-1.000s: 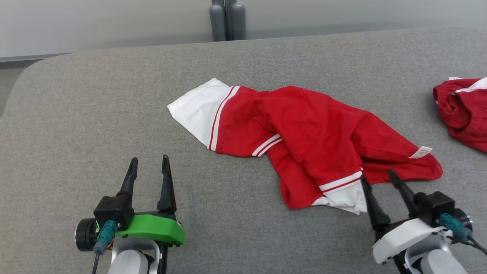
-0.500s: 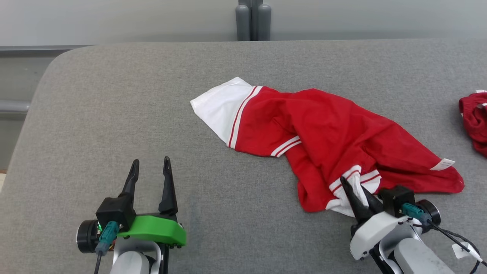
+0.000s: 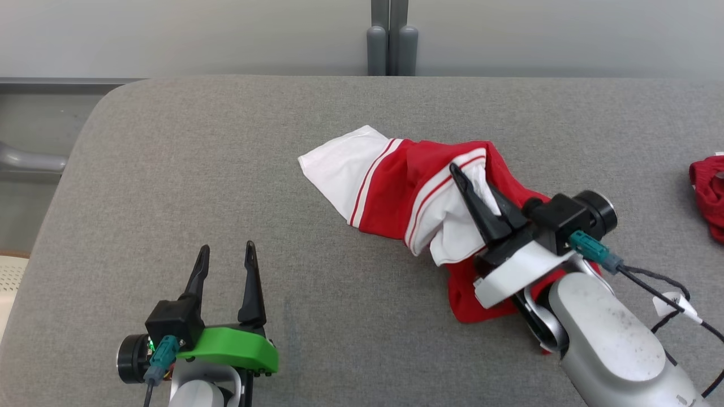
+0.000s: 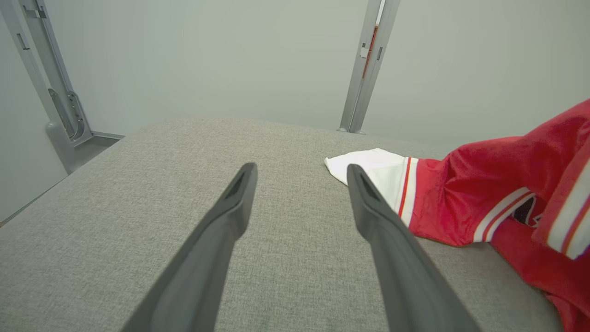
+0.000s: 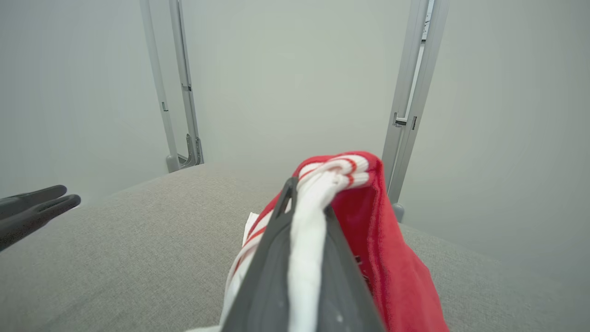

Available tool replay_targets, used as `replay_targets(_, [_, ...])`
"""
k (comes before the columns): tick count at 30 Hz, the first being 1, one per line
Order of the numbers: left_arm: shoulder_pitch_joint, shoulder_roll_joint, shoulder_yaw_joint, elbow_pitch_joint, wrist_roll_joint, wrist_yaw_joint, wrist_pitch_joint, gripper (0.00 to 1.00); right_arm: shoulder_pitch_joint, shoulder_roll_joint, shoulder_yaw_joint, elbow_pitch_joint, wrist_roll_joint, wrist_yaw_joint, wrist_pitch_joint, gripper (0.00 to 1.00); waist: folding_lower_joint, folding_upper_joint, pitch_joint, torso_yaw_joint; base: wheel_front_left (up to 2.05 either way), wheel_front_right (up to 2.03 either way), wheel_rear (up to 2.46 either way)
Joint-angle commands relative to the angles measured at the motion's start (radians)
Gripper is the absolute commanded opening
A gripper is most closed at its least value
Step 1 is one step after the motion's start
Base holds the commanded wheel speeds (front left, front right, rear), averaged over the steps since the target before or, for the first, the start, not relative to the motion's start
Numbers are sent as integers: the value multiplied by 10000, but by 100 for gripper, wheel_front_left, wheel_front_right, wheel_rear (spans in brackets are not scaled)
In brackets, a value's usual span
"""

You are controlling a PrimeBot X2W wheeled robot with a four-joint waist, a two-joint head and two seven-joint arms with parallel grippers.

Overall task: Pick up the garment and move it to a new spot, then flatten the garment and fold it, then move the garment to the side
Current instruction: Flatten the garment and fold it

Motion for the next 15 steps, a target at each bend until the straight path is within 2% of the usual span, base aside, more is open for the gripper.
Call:
replay_targets(1, [95, 29, -12, -37, -2, 58, -31, 100, -469, -96, 0, -171, 145, -15, 95, 0, 0, 0, 5, 29, 0, 0, 0])
replay_targets(8, [10, 30, -68, -80, -85, 74, -29, 100, -1555, -495, -815, 37, 425, -15, 422, 0, 0, 0, 117, 179, 0, 0, 0])
replay_targets(12, [-183, 28, -172, -103, -141, 53, -31, 100, -2382, -864, -1737, 925, 649, -15, 623, 0, 0, 0, 302, 334, 0, 0, 0])
replay_targets(15, [-342, 28, -308, -104, -190, 3, -29, 100, -3100, -1301, -2497, 2081, 536, -15, 787, 0, 0, 0, 529, 561, 0, 0, 0])
